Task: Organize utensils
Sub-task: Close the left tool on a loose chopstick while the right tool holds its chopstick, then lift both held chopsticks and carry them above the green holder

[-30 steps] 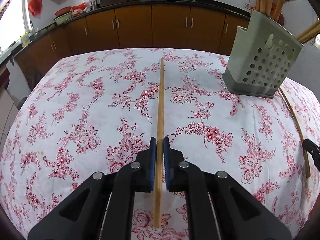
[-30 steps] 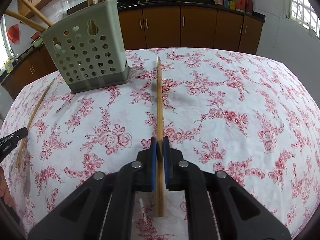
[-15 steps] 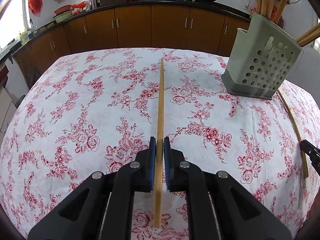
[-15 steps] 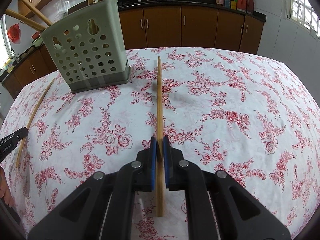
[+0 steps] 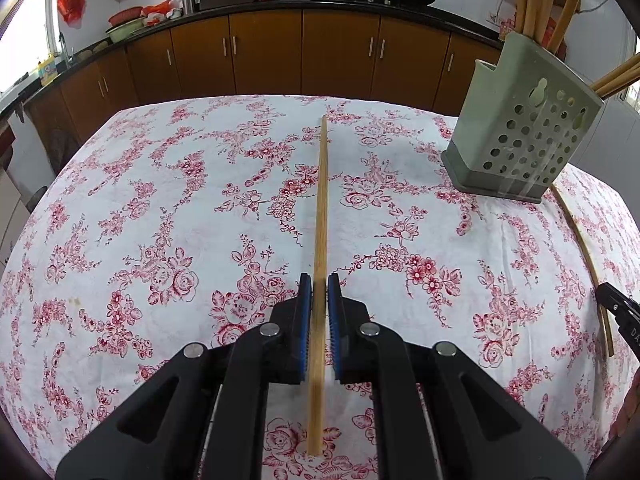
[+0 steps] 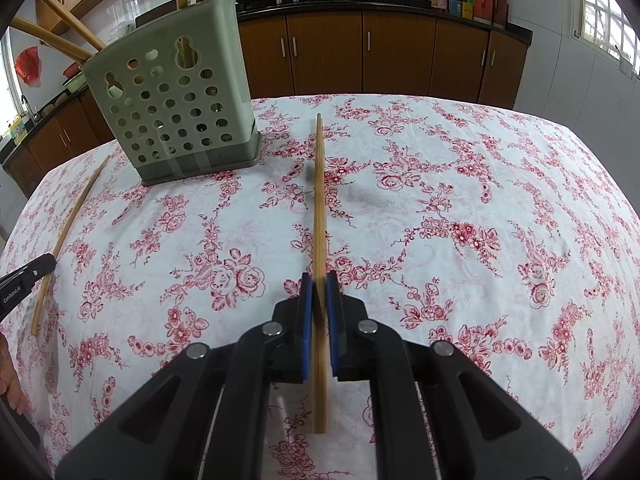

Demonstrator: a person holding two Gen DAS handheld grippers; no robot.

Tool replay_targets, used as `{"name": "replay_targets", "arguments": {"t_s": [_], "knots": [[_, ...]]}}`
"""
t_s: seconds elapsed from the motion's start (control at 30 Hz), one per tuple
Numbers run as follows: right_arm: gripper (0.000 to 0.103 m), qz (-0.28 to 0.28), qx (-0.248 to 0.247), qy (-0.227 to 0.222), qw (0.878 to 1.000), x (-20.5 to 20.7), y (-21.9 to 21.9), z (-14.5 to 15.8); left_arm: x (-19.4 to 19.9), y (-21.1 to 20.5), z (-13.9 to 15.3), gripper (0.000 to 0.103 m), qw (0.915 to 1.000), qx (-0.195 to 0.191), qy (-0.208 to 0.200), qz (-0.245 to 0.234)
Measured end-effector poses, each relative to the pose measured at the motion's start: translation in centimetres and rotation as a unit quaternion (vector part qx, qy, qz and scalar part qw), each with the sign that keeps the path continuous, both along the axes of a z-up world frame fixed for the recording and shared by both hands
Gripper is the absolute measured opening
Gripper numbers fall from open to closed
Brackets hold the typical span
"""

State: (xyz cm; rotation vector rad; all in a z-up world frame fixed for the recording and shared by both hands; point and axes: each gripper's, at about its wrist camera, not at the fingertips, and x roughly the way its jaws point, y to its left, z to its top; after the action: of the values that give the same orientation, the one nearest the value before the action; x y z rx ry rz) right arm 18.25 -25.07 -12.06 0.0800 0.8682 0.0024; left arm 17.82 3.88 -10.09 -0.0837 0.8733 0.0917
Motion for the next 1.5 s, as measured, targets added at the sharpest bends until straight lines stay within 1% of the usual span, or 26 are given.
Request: {"name": "replay_targets", "arguments": {"t_s": [0.17, 0.5, 0.63, 0.73, 0.87, 0.97, 1.13, 1.37, 1.5], "knots": [[0.009, 0.003, -0.001, 0.0, 1.0, -0.6, 0.1, 0.0, -0.7, -0.4, 0.1, 0.01, 0.9996, 0.018, 0.004, -0.022], [0.009, 0.009, 0.006, 0.001, 1.0, -1.9, 0.1, 0.2, -2.3, -0.4, 0.1, 0.009, 0.9994, 0.017, 0.005, -0.029], [0.008, 0.013, 0.011, 0.003, 1.0, -2.3, -0.2, 0.4, -3.0, -0.5, 0.1, 0.008, 0.999, 0.024, 0.01, -0.037], [0.008, 0.01, 0.017, -0.011, 1.0, -2.8, -0.7, 1.2, -3.2, -0.2, 0.5, 0.008, 0.9991, 0.016, 0.014, -0.035], [0.008, 0.006, 0.018, -0.044, 0.999, -3.7, -1.3, 3.4, -3.8, 0.2, 2.3, 0.008, 0.9992, 0.012, -0.008, -0.037], [0.008, -0.002, 0.018, -0.072, 0.997, -4.2, -1.8, 5.4, -4.3, 0.5, 4.4, 0.008, 0.9986, 0.007, -0.035, -0.038], [0.008, -0.011, 0.025, -0.118, 0.993, -4.5, -2.9, 8.7, -4.8, 1.0, 7.9, 0.007, 0.9959, -0.012, -0.082, -0.036], [0.008, -0.013, 0.029, -0.179, 0.983, -4.6, -3.6, 13.0, -5.2, 1.4, 13.1, 0.007, 0.9872, -0.035, -0.152, -0.035], [0.008, -0.01, 0.029, -0.203, 0.979, -4.8, -3.4, 14.5, -5.4, 1.3, 15.2, 0.007, 0.9822, -0.036, -0.18, -0.042]]}}
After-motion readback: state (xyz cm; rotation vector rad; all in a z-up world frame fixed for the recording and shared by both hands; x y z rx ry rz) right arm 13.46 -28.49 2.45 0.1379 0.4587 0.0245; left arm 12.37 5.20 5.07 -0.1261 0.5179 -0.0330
